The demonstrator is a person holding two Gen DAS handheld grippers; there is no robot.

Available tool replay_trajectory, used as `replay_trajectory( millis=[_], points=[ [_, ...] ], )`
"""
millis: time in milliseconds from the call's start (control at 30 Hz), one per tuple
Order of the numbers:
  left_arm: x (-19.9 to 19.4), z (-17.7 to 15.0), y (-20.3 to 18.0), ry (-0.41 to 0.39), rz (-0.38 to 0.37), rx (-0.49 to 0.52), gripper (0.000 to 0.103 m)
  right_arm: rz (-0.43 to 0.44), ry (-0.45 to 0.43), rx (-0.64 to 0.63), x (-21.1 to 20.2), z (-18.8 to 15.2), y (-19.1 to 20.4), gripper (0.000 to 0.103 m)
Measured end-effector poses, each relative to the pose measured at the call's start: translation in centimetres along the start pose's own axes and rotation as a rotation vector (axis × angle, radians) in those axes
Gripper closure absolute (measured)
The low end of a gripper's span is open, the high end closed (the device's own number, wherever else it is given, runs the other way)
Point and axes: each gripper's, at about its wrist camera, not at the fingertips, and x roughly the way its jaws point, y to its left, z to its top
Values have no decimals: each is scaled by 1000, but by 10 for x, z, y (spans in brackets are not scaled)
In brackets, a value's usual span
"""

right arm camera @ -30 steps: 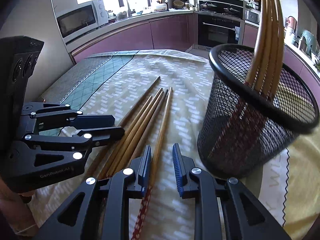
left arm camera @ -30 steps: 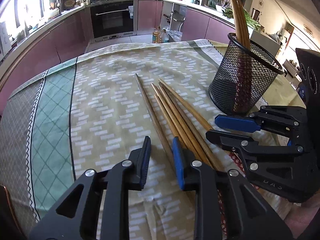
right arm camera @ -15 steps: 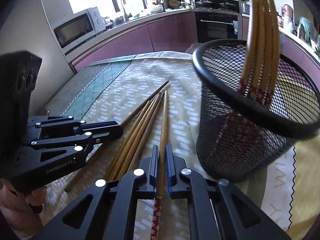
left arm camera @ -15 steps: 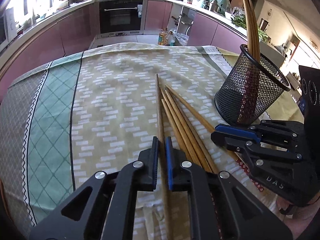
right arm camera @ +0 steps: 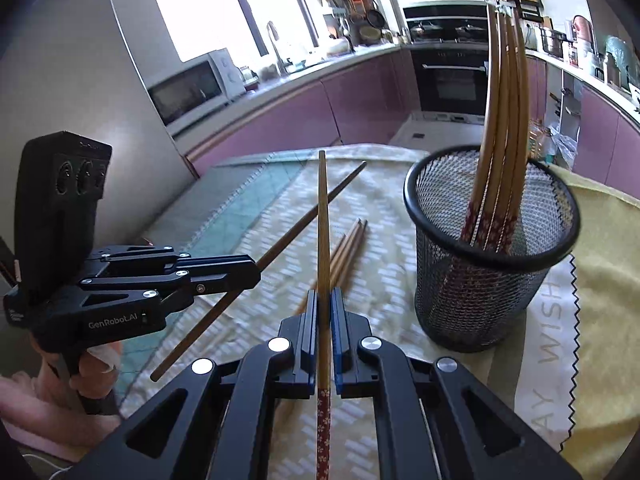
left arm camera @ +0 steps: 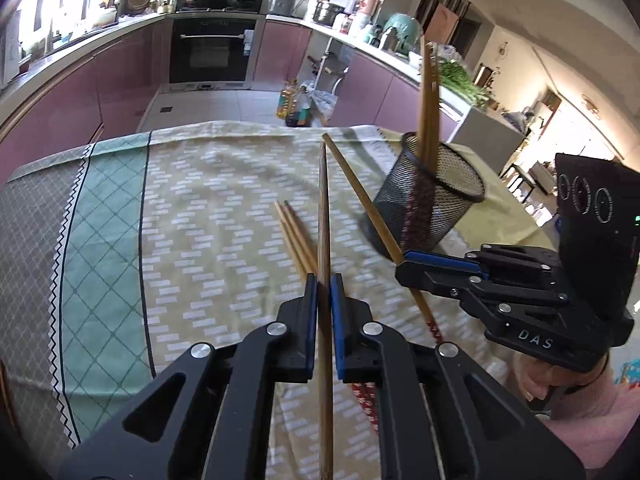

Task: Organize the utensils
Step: 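Lift the left gripper's chopstick into the mesh cup while the right gripper inserts its chopstick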

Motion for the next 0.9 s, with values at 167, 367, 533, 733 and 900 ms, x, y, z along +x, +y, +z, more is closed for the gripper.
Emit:
replay_trajectory(
  millis=[167,367,533,733,900],
  points=[
    [-21,7,-9,-46,-52,19,95,10,-69,0,-26,3,3,98],
    [-43,24,-21,-136,-113,32,95,3,-150,10,-51,9,-1,98],
    [-50,48,-34,-216,-138,47,95,-20,-224,16,-73,19,-12,98],
    [-53,95,-62,-334,-185,57,95,-56,-320,8,-103,41,-27,98],
    [-37,129,-78,-400,-190,32,95,-93,-388,4,-118,59,-42,98]
  ],
)
